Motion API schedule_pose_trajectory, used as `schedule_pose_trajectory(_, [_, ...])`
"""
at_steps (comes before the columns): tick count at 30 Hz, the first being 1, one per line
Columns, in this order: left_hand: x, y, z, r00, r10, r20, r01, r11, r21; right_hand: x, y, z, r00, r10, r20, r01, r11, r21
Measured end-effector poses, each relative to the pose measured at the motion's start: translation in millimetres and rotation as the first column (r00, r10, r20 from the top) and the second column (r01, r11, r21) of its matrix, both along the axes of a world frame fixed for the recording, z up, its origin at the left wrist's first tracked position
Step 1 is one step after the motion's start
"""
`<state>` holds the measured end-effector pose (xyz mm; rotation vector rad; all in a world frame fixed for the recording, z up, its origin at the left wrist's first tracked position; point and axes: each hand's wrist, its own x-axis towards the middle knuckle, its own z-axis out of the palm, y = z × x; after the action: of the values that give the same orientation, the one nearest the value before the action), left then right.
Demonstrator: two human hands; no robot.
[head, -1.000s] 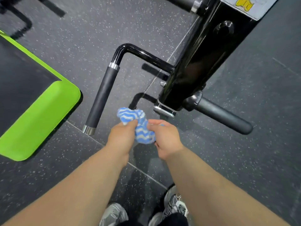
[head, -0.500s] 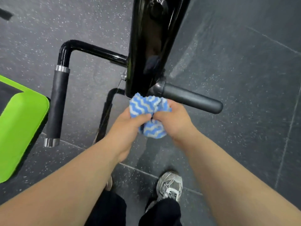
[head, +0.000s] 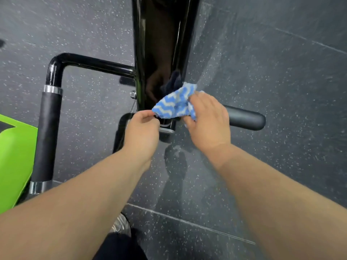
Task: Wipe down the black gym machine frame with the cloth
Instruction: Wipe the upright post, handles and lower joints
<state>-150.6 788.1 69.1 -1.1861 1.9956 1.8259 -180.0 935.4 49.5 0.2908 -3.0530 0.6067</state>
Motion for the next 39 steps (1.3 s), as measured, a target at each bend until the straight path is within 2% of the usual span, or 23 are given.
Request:
schedule_pose_trajectory(3, [-2,9,-11,0.998,0.026,-0.054,-0.032,0.992,-0.124,1,37,2,0.997,0.072,0.020,-0.071,0.997,-0.029])
schedule_pose_trajectory(6, [-4,20,-25,0.991,0.055,-0.125,-0.086,0.963,-0.255,-12,20,17,0.996,0.070,0.048,-0.055,0.963,-0.264])
schedule_pose_trajectory(9, [-14,20,-48,0.953,0.000,-0.302,-0.121,0.915,-0.384,-21,-5,5,0.980,0.190,-0.054,-0.197,0.922,-0.332])
schedule_pose_trajectory(11, [-14,10,-65,0.915,-0.127,-0.382,-0.106,0.840,-0.532,-19,0,-21,0.931,0.301,-0.205,-0.346,0.906,-0.242])
schedule_pose_trajectory(13, [-13,3,-78,0.860,-0.272,-0.431,-0.079,0.764,-0.640,-19,16,-41,0.834,0.415,-0.363,-0.466,0.882,-0.063])
schedule_pose_trajectory(15, [-15,-3,-84,0.820,-0.363,-0.442,-0.072,0.701,-0.709,-22,26,-50,0.734,0.547,-0.402,-0.558,0.824,0.101])
schedule_pose_trajectory(17, [-17,-1,-82,0.825,-0.360,-0.435,-0.088,0.679,-0.729,-20,34,-54,0.647,0.641,-0.413,-0.614,0.759,0.216])
schedule_pose_trajectory(18, [-17,-1,-81,0.842,-0.342,-0.417,-0.082,0.683,-0.726,-19,39,-55,0.625,0.659,-0.419,-0.632,0.742,0.224])
schedule_pose_trajectory(19, [-18,0,-77,0.857,-0.317,-0.405,-0.079,0.697,-0.713,-17,41,-51,0.652,0.627,-0.427,-0.626,0.762,0.163])
schedule_pose_trajectory(20, [-19,-1,-74,0.870,-0.285,-0.403,-0.082,0.722,-0.687,-16,40,-44,0.734,0.534,-0.420,-0.579,0.815,0.025])
schedule_pose_trajectory(21, [-22,-4,-71,0.881,-0.251,-0.400,-0.083,0.751,-0.654,-19,33,-35,0.856,0.375,-0.356,-0.459,0.868,-0.189])
schedule_pose_trajectory(22, [-22,-8,-66,0.896,-0.222,-0.384,-0.071,0.782,-0.619,-23,24,-23,0.947,0.195,-0.256,-0.286,0.874,-0.393])
schedule_pose_trajectory(23, [-23,-13,-60,0.910,-0.220,-0.352,-0.031,0.811,-0.584,-29,11,-12,0.987,0.061,-0.149,-0.133,0.832,-0.539])
schedule_pose_trajectory(24, [-23,-19,-55,0.920,-0.245,-0.306,0.035,0.830,-0.557,-35,-2,-4,0.997,-0.011,-0.074,-0.036,0.797,-0.603])
schedule_pose_trajectory(26, [-24,-26,-45,0.911,-0.360,-0.204,0.200,0.814,-0.545,-35,-26,1,0.999,-0.026,-0.046,-0.007,0.796,-0.606])
schedule_pose_trajectory(28, [-21,-27,-38,0.903,-0.393,-0.173,0.276,0.840,-0.466,-23,-39,-7,0.995,-0.064,-0.077,0.004,0.790,-0.613])
schedule_pose_trajectory(29, [-18,-26,-36,0.908,-0.354,-0.224,0.254,0.890,-0.378,-14,-41,-14,0.992,-0.056,-0.110,-0.023,0.787,-0.616])
schedule_pose_trajectory(31, [-16,-24,-38,0.921,-0.167,-0.352,0.119,0.981,-0.155,4,-44,-29,0.960,0.050,-0.276,-0.196,0.821,-0.536])
schedule_pose_trajectory(33, [-11,-23,-46,0.928,0.010,-0.371,-0.009,1.000,0.005,17,-48,-44,0.890,0.147,-0.431,-0.337,0.849,-0.406])
schedule_pose_trajectory(35, [-8,-23,-55,0.933,0.103,-0.345,-0.086,0.994,0.065,30,-51,-63,0.871,0.154,-0.467,-0.369,0.832,-0.413])
schedule_pose_trajectory(37, [-6,-25,-59,0.936,0.162,-0.312,-0.144,0.986,0.079,51,-54,-83,0.944,0.049,-0.326,-0.238,0.786,-0.570])
schedule_pose_trajectory(38, [-5,-26,-60,0.936,0.179,-0.303,-0.162,0.984,0.079,59,-55,-92,0.988,-0.068,-0.140,-0.043,0.747,-0.663])
schedule_pose_trajectory(39, [-5,-27,-61,0.940,0.175,-0.293,-0.162,0.984,0.067,63,-57,-102,0.972,-0.198,0.129,0.229,0.660,-0.715])
